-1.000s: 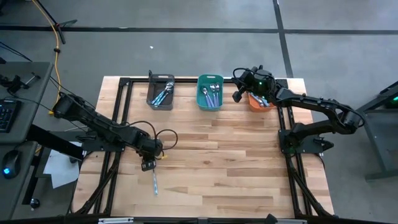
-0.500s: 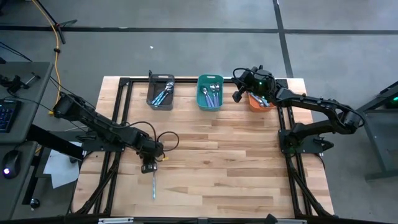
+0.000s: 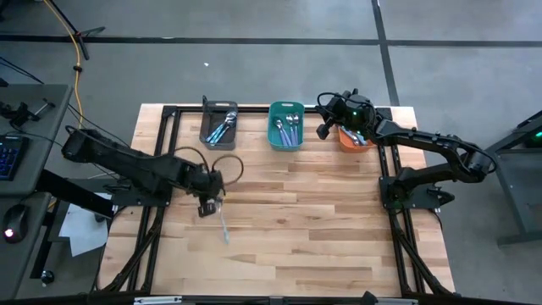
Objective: Sort silverware by color (type)
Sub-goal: Put the white spoon into the black bin
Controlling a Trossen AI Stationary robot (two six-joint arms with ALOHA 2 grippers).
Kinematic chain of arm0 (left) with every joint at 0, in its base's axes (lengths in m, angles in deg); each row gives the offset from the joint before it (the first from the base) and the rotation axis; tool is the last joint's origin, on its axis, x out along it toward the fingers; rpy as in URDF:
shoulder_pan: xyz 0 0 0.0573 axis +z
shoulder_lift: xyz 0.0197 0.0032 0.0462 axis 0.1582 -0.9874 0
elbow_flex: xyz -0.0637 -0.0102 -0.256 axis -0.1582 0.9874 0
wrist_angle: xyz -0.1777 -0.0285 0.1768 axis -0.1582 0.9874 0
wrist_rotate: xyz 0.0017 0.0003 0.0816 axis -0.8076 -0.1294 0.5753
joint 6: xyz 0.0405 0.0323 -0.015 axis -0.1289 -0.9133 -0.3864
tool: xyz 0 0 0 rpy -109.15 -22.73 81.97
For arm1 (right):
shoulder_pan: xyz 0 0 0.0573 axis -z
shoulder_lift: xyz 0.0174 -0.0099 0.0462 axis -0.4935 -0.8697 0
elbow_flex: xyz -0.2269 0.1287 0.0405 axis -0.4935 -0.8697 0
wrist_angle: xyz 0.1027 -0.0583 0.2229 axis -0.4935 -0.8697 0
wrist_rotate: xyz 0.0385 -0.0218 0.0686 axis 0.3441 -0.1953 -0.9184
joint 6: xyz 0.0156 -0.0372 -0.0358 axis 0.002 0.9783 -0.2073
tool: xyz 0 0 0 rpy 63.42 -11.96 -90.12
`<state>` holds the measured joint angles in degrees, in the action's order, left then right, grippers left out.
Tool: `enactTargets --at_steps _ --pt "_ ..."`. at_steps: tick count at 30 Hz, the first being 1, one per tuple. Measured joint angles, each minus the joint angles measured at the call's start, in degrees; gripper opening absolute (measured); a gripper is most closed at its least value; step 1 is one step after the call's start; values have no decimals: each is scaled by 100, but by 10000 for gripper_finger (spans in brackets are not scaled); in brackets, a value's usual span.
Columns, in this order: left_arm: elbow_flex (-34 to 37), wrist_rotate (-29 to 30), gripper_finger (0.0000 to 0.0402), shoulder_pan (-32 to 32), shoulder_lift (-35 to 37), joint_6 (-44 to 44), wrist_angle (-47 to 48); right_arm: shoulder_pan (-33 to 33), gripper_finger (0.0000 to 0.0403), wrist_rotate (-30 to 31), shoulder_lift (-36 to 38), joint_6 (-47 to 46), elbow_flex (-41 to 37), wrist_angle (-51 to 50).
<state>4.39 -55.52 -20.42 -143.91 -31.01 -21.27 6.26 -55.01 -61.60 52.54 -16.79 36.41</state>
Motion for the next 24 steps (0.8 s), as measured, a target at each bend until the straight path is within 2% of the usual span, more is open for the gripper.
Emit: enactTargets --at_steps 5,15,20,24 --pt "-604 708 0 591 236 -279 550 0 0 0 0 0 0 0" --pt "-1720 1139 2 2390 388 -1713 1148 0 0 0 0 -2 2 -2" --pt "-2415 913 2 3263 335 -2543 1172 0 0 0 0 -2 2 -2" --pt "-3089 778 1 3896 46 -3267 1775 0 0 0 0 -2 2 -2"
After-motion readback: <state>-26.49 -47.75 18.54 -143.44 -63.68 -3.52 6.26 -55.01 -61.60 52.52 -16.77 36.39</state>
